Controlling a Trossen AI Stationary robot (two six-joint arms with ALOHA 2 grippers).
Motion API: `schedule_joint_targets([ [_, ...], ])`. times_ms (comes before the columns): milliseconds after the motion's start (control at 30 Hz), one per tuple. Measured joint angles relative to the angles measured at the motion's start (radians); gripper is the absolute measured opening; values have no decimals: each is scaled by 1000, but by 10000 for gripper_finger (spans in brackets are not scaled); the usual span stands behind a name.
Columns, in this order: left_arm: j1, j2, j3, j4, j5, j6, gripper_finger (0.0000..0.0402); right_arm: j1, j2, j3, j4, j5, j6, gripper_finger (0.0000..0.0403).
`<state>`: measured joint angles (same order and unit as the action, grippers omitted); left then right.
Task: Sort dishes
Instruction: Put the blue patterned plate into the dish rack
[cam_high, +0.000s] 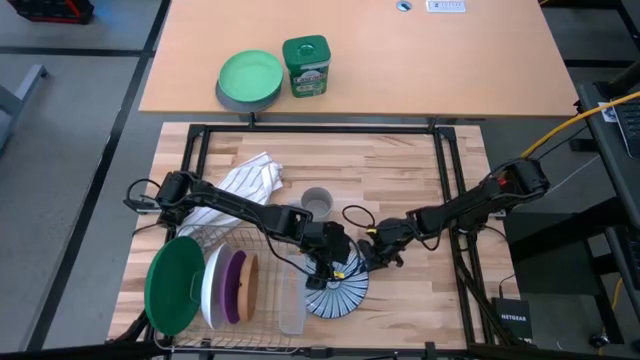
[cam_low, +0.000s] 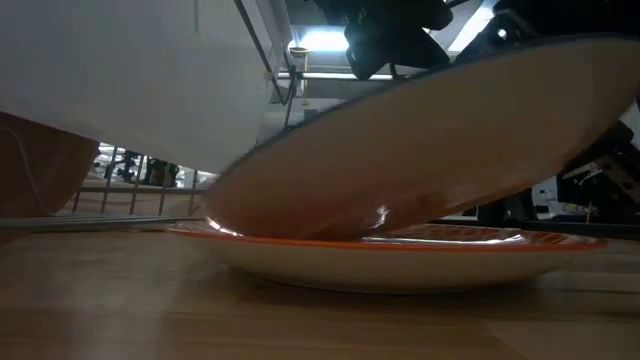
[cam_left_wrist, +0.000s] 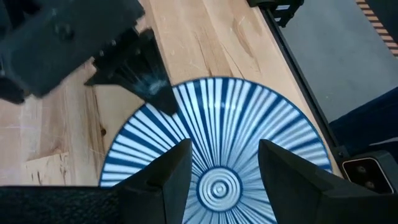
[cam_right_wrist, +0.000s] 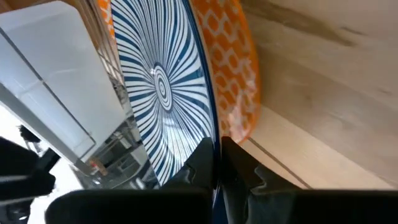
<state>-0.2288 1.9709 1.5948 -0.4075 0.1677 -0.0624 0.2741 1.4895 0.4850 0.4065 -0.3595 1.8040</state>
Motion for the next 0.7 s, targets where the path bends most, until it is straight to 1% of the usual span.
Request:
schedule_joint_targets([
  [233, 0, 0, 0, 7, 0, 0, 172, 0, -110, 0, -183, 1, -61, 13],
  [433, 2, 0, 0, 54, -1, -16, 172, 0, -204, 0, -320, 50, -92, 13],
  [567, 2, 1, 0, 84, -39, -16, 172, 0, -226, 0, -348, 72, -107, 13],
  [700, 2, 1, 0, 99, -105, -17, 172, 0, -226, 0, -348, 79, -131, 13],
])
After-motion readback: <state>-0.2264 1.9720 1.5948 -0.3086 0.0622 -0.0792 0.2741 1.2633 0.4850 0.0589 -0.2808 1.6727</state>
